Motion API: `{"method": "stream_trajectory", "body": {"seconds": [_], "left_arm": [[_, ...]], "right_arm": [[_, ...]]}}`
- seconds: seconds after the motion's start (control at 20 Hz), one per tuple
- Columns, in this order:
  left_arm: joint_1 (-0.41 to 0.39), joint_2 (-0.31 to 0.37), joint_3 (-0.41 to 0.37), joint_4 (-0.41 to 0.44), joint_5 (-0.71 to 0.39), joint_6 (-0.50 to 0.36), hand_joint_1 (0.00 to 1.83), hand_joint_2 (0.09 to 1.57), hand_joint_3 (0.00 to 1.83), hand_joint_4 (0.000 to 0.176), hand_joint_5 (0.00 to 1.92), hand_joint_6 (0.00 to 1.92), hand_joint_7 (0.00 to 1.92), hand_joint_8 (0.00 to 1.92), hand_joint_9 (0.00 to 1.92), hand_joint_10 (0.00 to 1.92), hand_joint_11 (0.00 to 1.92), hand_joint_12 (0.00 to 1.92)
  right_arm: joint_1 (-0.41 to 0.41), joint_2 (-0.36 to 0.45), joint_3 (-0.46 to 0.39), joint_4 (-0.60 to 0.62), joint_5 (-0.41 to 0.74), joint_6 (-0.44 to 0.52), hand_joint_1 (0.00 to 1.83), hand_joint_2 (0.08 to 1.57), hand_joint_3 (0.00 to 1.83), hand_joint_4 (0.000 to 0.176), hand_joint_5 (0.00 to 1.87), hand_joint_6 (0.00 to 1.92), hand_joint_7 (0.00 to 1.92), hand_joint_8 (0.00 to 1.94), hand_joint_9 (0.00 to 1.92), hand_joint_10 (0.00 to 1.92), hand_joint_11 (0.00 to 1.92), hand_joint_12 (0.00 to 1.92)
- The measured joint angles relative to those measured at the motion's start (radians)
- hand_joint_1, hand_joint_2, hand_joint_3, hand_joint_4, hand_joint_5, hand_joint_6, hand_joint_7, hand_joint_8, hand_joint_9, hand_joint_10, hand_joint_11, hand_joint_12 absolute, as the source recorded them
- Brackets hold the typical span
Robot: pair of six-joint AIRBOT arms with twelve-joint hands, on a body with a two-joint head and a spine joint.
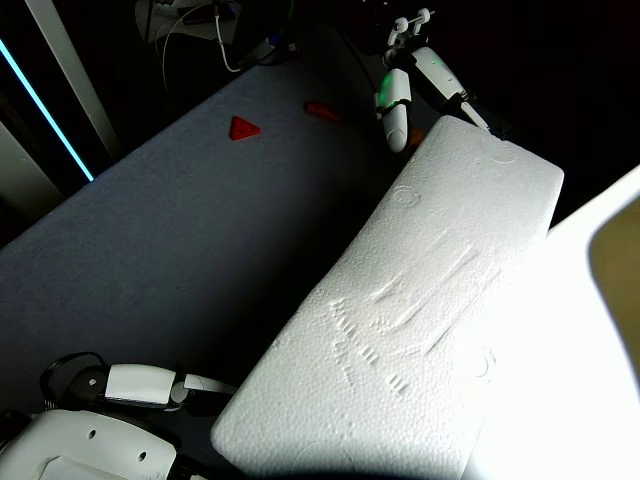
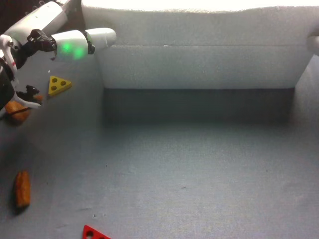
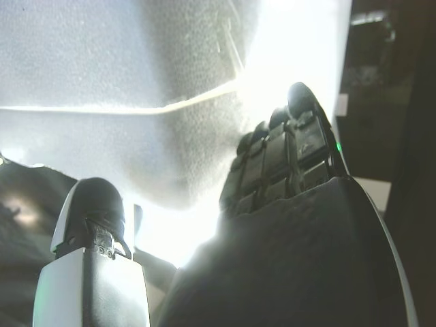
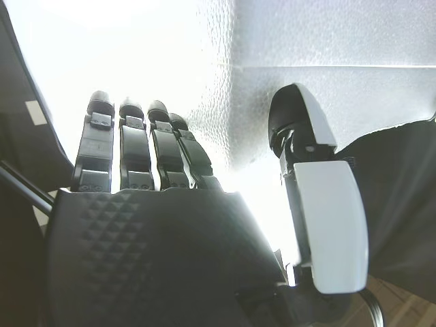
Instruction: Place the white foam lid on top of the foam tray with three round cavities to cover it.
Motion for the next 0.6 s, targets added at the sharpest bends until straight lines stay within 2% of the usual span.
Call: {"method": "stream_trajectory", "body": {"seconds": [0.05,0.1,0.25,0.3,0.45,0.55,0.6], "left_arm": [[-0.002,0.000,0.000,0.005,-0.002,0.000,0.37,1.10,0.00,0.071,0.02,0.00,0.00,0.00,0.00,0.00,0.00,0.32],[-0.004,0.000,0.000,0.006,-0.003,0.000,0.38,1.10,0.00,0.065,0.03,0.00,0.00,0.00,0.00,0.00,0.00,0.27],[-0.003,0.000,-0.001,0.012,-0.003,0.000,0.37,1.10,0.00,0.063,0.03,0.00,0.00,0.00,0.00,0.00,0.00,0.33],[-0.001,0.000,-0.001,0.010,-0.003,0.000,0.38,1.09,0.00,0.057,0.04,0.00,0.00,0.00,0.00,0.00,0.00,0.29],[0.012,0.000,-0.001,0.002,-0.007,0.000,0.39,1.10,0.00,0.044,0.05,0.00,0.00,0.00,0.00,0.00,0.00,0.44],[0.013,0.000,-0.001,-0.005,-0.011,0.000,0.38,1.11,0.00,0.033,0.05,0.00,0.00,0.00,0.00,0.00,0.00,0.42],[0.015,0.000,-0.001,-0.013,-0.011,0.002,0.38,1.11,0.00,0.036,0.05,0.00,0.00,0.00,0.00,0.00,0.00,0.42]], "right_arm": [[0.000,0.000,0.000,0.003,0.000,0.000,0.54,1.24,0.01,0.000,0.00,0.00,0.00,0.00,0.00,0.00,0.00,0.00],[0.000,0.001,0.000,0.007,0.000,0.000,0.54,1.25,0.01,0.000,0.00,0.00,0.00,0.00,0.00,0.00,0.00,0.00],[-0.002,0.002,0.000,0.010,0.000,0.000,0.53,1.26,0.01,0.000,0.00,0.00,0.00,0.00,0.00,0.00,0.00,0.00],[-0.002,0.002,-0.002,0.011,0.000,0.000,0.53,1.26,0.01,0.000,0.00,0.00,0.00,0.00,0.00,0.00,0.00,0.00],[-0.002,0.002,-0.003,0.008,0.001,0.000,0.55,1.24,0.00,0.000,0.00,0.00,0.00,0.00,0.00,0.00,0.00,0.00],[0.001,0.002,-0.005,0.003,0.000,0.000,0.55,1.24,0.00,0.000,0.00,0.00,0.00,0.00,0.00,0.00,0.00,0.00],[0.001,0.002,-0.005,-0.002,0.000,0.000,0.56,1.24,0.00,0.000,0.00,0.00,0.00,0.00,0.00,0.00,0.00,0.00]]}}
